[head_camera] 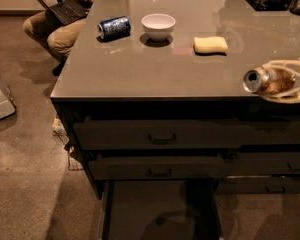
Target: Pick orange can from bottom drawer and place on counter
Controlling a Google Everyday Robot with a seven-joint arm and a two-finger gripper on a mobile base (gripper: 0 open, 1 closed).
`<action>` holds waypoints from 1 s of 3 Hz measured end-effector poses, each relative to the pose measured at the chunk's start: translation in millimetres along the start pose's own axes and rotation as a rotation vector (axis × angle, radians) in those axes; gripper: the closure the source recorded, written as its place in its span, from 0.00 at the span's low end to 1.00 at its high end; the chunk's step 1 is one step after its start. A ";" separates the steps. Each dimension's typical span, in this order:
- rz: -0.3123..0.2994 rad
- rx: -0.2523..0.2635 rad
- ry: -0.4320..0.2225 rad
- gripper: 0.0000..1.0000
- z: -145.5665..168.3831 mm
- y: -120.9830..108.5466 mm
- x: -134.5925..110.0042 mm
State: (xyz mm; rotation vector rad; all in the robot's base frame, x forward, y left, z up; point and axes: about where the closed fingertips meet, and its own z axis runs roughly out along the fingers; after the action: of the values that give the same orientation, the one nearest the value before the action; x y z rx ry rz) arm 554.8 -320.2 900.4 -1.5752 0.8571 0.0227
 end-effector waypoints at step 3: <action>0.035 -0.150 0.051 1.00 51.9 -81.5 29.4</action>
Offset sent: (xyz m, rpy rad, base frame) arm 0.0956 0.0062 0.0654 -0.1572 0.1022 0.0296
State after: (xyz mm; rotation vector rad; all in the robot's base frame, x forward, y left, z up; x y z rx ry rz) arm 642.3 -294.8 944.0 -1.7067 0.9415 0.0736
